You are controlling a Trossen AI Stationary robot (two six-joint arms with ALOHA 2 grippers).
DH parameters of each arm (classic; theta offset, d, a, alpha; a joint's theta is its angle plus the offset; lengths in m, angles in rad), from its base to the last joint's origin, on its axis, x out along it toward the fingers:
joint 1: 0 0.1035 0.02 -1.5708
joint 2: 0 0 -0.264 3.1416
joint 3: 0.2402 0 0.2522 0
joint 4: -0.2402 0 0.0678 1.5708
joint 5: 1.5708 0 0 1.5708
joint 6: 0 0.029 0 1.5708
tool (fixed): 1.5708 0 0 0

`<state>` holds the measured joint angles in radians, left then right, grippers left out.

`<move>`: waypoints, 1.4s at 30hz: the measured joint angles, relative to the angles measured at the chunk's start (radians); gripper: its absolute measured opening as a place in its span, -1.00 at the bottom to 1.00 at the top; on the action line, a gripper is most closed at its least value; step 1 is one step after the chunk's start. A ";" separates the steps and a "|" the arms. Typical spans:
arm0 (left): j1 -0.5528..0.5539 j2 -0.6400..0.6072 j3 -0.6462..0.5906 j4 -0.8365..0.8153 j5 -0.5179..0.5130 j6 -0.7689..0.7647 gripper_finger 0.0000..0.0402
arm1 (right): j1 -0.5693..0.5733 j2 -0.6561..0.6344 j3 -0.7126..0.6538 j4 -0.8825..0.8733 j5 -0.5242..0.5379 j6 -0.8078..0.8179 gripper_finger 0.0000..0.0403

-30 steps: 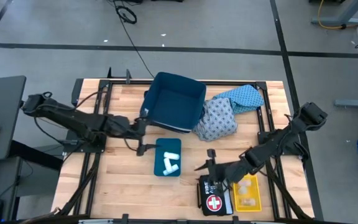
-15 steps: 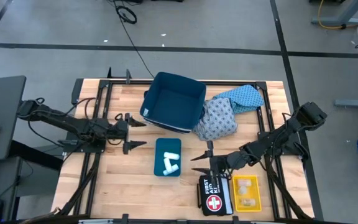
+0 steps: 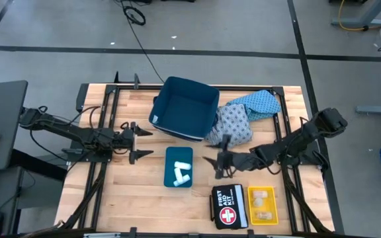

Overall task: Pick & place medical supplies in basket/bin
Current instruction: Put the gray gown in the blue bin

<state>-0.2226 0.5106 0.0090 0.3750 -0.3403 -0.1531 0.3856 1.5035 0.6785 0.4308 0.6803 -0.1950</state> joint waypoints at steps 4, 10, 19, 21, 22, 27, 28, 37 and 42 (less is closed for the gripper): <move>0.000 0.000 0.000 -0.009 0.000 -0.005 0.98 | -0.053 -0.001 0.000 -0.075 0.058 0.082 0.23; 0.000 0.002 0.000 -0.010 0.000 -0.005 0.98 | -0.131 -0.001 0.000 -0.164 0.120 0.236 0.21; 0.000 0.002 -0.001 -0.015 0.000 -0.008 0.98 | -0.193 -0.001 0.001 -0.217 0.157 0.417 0.21; 0.000 0.002 -0.001 -0.015 0.000 -0.008 0.98 | -0.188 -0.002 0.001 -0.226 0.130 0.422 0.21; 0.000 0.002 -0.001 -0.015 0.000 -0.009 0.98 | -0.183 -0.002 0.001 -0.235 0.107 0.422 0.20; 0.000 0.002 -0.001 -0.024 0.000 -0.016 0.98 | -0.133 -0.002 0.001 -0.345 0.006 0.425 0.20; 0.000 0.002 -0.001 -0.024 0.000 -0.018 0.98 | -0.121 -0.002 0.001 -0.383 -0.001 0.431 0.20; 0.000 0.002 -0.001 -0.024 0.000 -0.020 0.98 | -0.036 -0.002 0.001 -0.746 -0.002 0.494 0.20; 0.000 0.002 -0.001 -0.024 0.000 -0.020 0.98 | -0.016 -0.002 0.001 -0.874 -0.002 0.486 0.20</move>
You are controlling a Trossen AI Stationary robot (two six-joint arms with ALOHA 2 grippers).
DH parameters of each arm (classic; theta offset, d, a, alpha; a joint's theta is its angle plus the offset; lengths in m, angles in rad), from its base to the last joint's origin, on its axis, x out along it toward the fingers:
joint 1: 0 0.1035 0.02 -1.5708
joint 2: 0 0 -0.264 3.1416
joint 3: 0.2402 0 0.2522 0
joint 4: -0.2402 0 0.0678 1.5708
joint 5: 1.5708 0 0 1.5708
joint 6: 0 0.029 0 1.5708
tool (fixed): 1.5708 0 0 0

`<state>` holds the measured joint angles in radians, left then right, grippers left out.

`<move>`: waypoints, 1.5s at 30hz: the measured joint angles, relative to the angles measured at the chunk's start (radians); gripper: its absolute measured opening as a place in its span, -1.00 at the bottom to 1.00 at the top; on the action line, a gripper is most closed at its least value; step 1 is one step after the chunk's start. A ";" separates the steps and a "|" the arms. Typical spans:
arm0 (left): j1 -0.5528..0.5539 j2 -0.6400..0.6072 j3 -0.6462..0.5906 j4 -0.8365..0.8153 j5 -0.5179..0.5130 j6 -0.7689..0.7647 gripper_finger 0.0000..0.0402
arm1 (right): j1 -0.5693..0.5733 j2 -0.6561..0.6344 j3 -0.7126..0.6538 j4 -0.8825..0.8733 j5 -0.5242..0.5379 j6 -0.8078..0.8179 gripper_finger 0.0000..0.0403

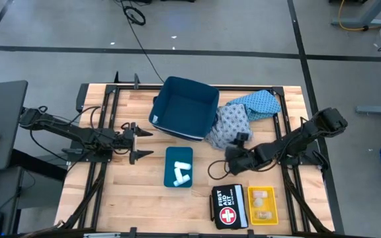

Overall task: Pick & place medical supplies in basket/bin
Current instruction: Put the gray gown in the blue bin

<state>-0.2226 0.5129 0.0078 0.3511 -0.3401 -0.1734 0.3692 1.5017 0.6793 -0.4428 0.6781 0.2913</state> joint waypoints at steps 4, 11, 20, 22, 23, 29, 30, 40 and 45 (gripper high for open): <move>0.000 0.000 0.000 0.000 0.000 0.000 0.98 | 0.001 0.000 0.000 -0.066 0.030 0.005 0.20; 0.000 0.000 0.000 0.000 0.000 0.000 0.98 | -0.022 0.000 0.038 -0.146 0.125 0.069 0.20; 0.000 0.000 0.000 0.000 0.000 -0.001 0.98 | -0.027 0.000 0.109 -0.458 0.177 0.140 0.21; 0.000 0.000 0.000 -0.002 0.000 -0.003 0.98 | -0.027 0.000 0.124 -0.542 0.178 0.204 0.21; 0.000 0.000 0.000 -0.003 0.000 -0.004 0.98 | -0.027 0.000 0.132 -0.590 0.176 0.244 0.21; 0.000 0.000 0.000 -0.004 0.000 -0.006 0.98 | -0.049 -0.001 0.173 -0.799 0.057 0.477 0.21; 0.000 0.000 0.000 -0.004 0.000 -0.006 0.98 | -0.053 -0.005 0.172 -0.810 0.040 0.501 0.21; 0.000 0.000 -0.001 -0.004 0.000 -0.023 0.98 | -0.107 -0.121 0.114 -0.713 -0.011 0.576 0.20; 0.000 0.000 -0.001 -0.004 0.000 -0.029 0.98 | -0.139 -0.230 0.055 -0.622 -0.036 0.587 0.20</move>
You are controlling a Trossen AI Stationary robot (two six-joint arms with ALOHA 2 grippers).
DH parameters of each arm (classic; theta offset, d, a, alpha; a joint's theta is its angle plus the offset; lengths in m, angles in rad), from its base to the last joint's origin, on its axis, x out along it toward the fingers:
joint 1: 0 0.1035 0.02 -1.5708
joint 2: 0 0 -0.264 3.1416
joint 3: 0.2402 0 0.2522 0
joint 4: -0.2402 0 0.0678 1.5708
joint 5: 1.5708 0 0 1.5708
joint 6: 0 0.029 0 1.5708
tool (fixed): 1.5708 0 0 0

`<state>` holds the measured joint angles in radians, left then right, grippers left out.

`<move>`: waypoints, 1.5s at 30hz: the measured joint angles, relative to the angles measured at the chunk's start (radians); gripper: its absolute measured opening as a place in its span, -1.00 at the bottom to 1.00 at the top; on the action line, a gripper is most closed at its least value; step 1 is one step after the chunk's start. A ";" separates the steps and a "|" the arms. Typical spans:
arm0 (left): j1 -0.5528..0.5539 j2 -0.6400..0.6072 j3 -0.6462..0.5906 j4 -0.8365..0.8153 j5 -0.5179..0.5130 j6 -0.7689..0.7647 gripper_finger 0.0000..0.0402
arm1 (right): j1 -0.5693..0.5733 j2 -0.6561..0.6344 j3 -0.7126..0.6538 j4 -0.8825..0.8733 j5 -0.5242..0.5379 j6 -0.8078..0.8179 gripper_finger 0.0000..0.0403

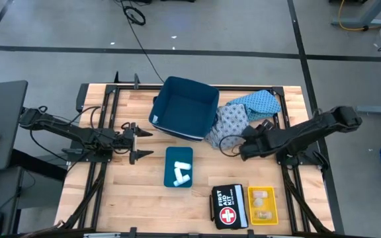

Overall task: Pick & place medical supplies in basket/bin
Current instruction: Put the gray gown in the blue bin

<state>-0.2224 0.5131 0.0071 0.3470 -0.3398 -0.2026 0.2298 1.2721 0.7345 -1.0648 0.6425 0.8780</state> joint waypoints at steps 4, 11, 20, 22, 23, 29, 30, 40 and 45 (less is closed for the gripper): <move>0.000 0.000 0.000 0.000 0.000 -0.008 0.98 | -0.036 -0.099 -0.054 0.073 -0.043 0.000 0.20; 0.000 0.000 0.000 0.001 0.000 -0.018 0.98 | -0.123 -0.254 -0.135 0.200 -0.103 -0.057 0.20; 0.000 0.000 0.000 0.001 0.000 -0.020 0.98 | -0.236 -0.332 -0.147 0.270 -0.151 -0.117 0.20; 0.000 0.000 0.000 0.001 0.000 -0.023 0.98 | -0.266 -0.331 -0.147 0.285 -0.171 -0.124 0.20; 0.000 0.000 0.000 0.001 0.000 -0.025 0.98 | -0.281 -0.330 -0.147 0.292 -0.179 -0.127 0.20; 0.000 0.000 0.000 0.001 0.001 -0.043 0.98 | -0.390 -0.330 -0.147 0.313 -0.209 -0.128 0.20; 0.000 0.000 0.000 0.001 0.001 -0.045 0.98 | -0.410 -0.330 -0.147 0.314 -0.219 -0.135 0.20; 0.000 0.000 0.000 0.001 0.008 -0.047 0.98 | -0.577 -0.283 -0.148 0.379 -0.415 -0.254 0.20; 0.000 0.000 0.000 0.001 0.015 -0.048 0.98 | -0.638 -0.219 -0.148 0.469 -0.526 -0.311 0.20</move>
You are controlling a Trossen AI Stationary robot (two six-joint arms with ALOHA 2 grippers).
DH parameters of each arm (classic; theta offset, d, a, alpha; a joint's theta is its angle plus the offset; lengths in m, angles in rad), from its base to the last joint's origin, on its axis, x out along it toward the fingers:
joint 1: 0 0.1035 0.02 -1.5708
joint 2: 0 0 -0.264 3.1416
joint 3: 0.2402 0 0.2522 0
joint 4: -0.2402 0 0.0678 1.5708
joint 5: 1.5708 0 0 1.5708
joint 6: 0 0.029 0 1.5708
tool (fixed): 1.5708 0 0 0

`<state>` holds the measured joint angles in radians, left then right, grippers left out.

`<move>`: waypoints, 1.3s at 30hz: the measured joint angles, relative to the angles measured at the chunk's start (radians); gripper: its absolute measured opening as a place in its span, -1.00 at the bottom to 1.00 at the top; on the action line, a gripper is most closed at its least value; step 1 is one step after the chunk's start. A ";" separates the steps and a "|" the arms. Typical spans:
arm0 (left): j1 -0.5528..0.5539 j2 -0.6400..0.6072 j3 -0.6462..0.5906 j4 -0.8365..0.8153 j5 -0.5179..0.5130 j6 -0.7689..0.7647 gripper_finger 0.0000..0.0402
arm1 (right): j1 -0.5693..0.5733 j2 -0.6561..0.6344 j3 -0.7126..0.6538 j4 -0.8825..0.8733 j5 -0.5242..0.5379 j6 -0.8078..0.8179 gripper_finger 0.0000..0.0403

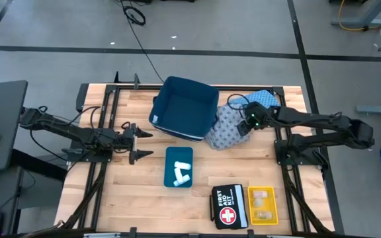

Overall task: Pick & place medical supplies in basket/bin
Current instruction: Put the gray gown in the blue bin

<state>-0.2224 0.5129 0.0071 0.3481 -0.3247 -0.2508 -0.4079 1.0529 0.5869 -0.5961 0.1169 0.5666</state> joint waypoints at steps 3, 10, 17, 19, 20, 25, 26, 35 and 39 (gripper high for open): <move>0.000 0.000 0.000 0.000 0.013 0.000 0.98 | -0.023 0.050 0.000 0.067 -0.071 -0.020 0.20; 0.000 0.000 0.000 0.000 0.013 -0.005 0.98 | -0.036 0.178 0.000 0.216 -0.193 -0.041 0.20; 0.000 0.000 0.000 -0.001 0.013 -0.015 0.98 | -0.029 0.293 0.000 0.305 -0.213 -0.040 0.20; 0.000 0.002 0.000 -0.001 0.012 -0.016 0.98 | -0.021 0.320 0.001 0.330 -0.212 -0.045 0.18; 0.000 0.004 0.000 -0.001 0.012 -0.020 0.98 | -0.015 0.330 0.001 0.341 -0.209 -0.051 0.14; 0.000 0.018 0.000 -0.002 0.011 -0.022 0.98 | 0.024 0.350 0.002 0.363 -0.175 -0.072 -0.30; 0.000 0.022 0.000 -0.002 0.011 -0.022 0.98 | 0.033 0.349 0.002 0.365 -0.170 -0.081 -0.45; 0.000 0.029 0.000 0.000 0.010 -0.023 0.98 | 0.150 0.331 0.000 0.373 -0.147 -0.114 -0.95; 0.000 0.029 0.000 0.000 0.008 -0.023 0.98 | 0.222 0.278 0.000 0.378 -0.100 -0.092 -0.97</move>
<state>-0.2226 0.5423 0.0071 0.3479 -0.3162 -0.2733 -0.1861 1.3313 0.5865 -0.2185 0.0170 0.4741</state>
